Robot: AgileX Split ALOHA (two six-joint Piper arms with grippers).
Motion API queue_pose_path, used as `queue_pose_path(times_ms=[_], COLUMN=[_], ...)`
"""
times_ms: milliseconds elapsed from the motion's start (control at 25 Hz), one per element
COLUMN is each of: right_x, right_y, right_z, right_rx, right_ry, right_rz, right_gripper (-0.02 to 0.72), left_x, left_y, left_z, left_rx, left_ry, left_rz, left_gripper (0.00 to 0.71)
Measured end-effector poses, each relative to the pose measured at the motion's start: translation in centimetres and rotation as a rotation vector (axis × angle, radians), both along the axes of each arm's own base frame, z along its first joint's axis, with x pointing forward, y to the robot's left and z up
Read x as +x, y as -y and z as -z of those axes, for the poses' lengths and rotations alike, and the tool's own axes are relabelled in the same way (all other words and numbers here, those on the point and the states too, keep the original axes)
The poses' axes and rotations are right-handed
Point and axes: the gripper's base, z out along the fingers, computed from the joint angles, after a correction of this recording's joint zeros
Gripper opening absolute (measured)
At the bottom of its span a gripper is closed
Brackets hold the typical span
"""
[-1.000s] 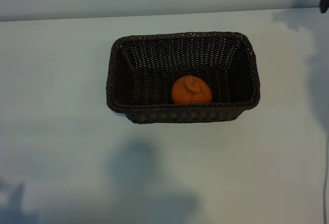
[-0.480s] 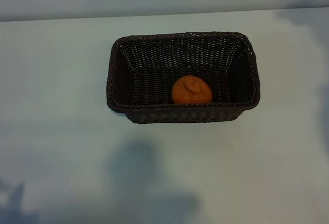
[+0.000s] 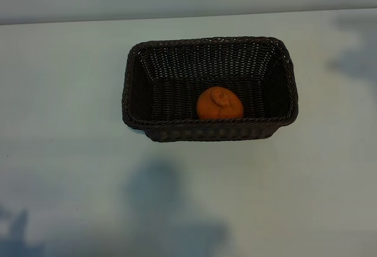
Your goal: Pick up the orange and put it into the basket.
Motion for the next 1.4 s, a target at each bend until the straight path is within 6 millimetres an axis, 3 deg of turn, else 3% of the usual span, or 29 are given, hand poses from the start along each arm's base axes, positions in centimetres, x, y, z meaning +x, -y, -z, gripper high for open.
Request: queue_pose_path(times_ms=[120,280,520,640,960,1120,1400], right_x=[-6.7,-13.7,-20.6,-21.9,-22.1,-21.3,-20.9], right_y=[-1.2,-2.2,-3.4,-3.6,-3.7,-3.6,-3.7], right_z=[-0.7,0.5,4.0,6.5,13.1,14.5,15.3], right_rx=[-0.024,-0.053,-0.078,-0.075,-0.062,-0.068,-0.050], right_ry=[0.128,0.255,0.408,0.422,0.362,0.326,0.299], right_rz=[0.006,0.026,0.036,0.040,0.037,0.019,0.004], right_gripper=[0.550,0.550,0.549,0.550,0.550,0.550,0.549], left_x=[0.0,0.0,0.0,0.0,0.0,0.0,0.0], left_y=[0.0,0.0,0.0,0.0,0.0,0.0,0.0], left_z=[0.0,0.0,0.0,0.0,0.0,0.0,0.0], left_rx=[0.000,0.000,0.000,0.000,0.000,0.001,0.001], left_ry=[0.000,0.000,0.000,0.000,0.000,0.000,0.000], left_rz=[0.000,0.000,0.000,0.000,0.000,0.001,0.001], left_gripper=[0.590,0.590,0.590,0.590,0.590,0.590,0.590])
